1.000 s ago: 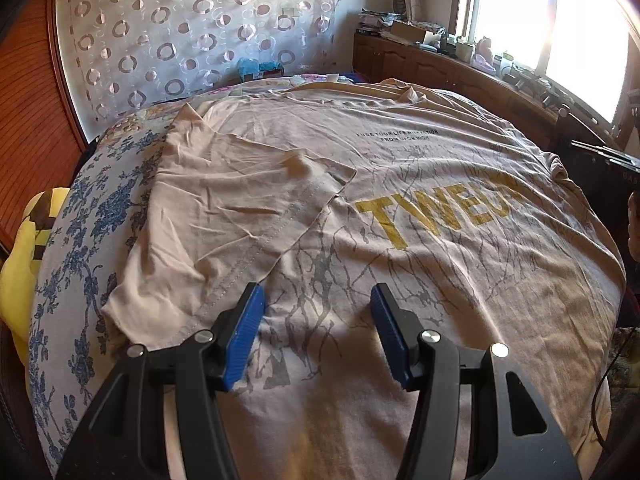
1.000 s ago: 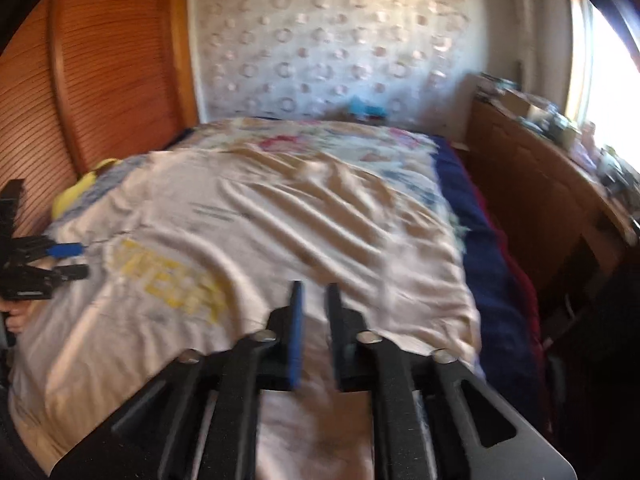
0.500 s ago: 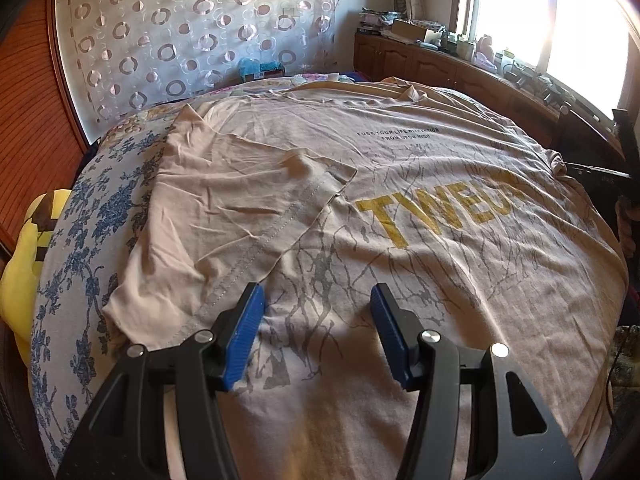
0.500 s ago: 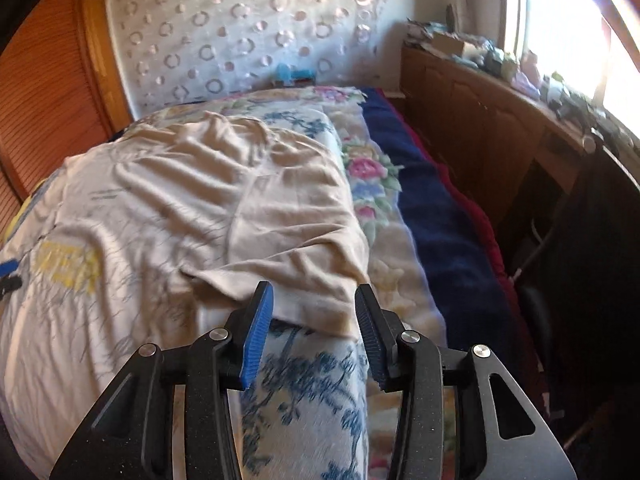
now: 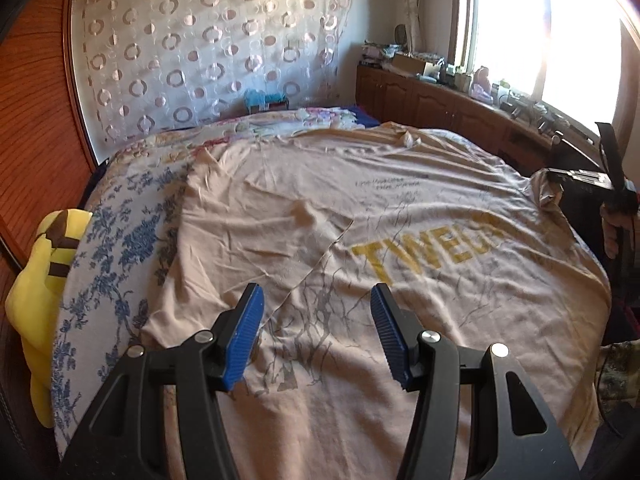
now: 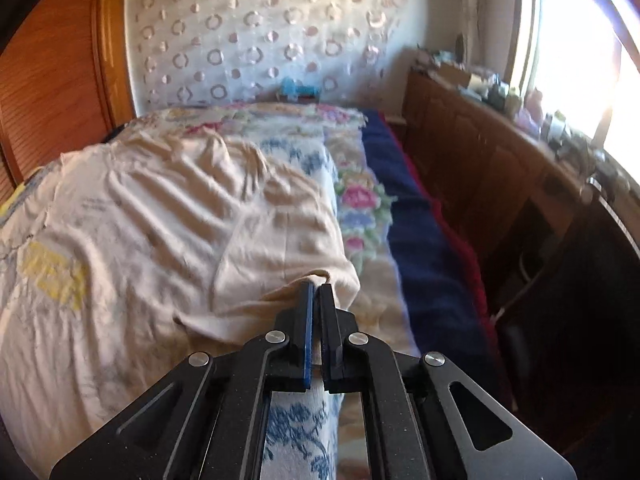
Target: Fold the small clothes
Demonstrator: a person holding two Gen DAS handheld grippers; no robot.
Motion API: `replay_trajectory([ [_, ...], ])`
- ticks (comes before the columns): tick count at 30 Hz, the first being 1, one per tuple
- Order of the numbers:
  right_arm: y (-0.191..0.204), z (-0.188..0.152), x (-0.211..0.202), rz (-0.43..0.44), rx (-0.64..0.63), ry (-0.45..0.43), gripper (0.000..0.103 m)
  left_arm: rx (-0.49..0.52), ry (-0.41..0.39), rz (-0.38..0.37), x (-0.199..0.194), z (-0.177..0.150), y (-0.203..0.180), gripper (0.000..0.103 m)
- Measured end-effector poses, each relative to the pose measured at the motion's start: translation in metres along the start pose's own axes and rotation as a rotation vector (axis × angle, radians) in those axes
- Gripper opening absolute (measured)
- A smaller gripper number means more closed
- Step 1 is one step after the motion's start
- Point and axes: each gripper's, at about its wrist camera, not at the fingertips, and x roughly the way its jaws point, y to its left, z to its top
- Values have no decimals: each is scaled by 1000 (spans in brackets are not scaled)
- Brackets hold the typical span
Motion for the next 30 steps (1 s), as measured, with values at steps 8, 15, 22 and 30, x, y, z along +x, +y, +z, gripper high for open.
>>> replay_trajectory([
  [8, 62, 57, -22, 101, -146, -131, 0, 22, -21, -16, -7, 4, -14, 55],
  [15, 115, 70, -21, 245, -196, -116, 50, 27, -15, -21, -7, 2, -18, 55],
  [22, 67, 53, 7, 178, -60, -13, 50, 3, -41, -33, -10, 1, -17, 55],
  [30, 74, 25, 45, 212, -39, 131, 30, 4, -33, -30, -12, -3, -16, 55],
])
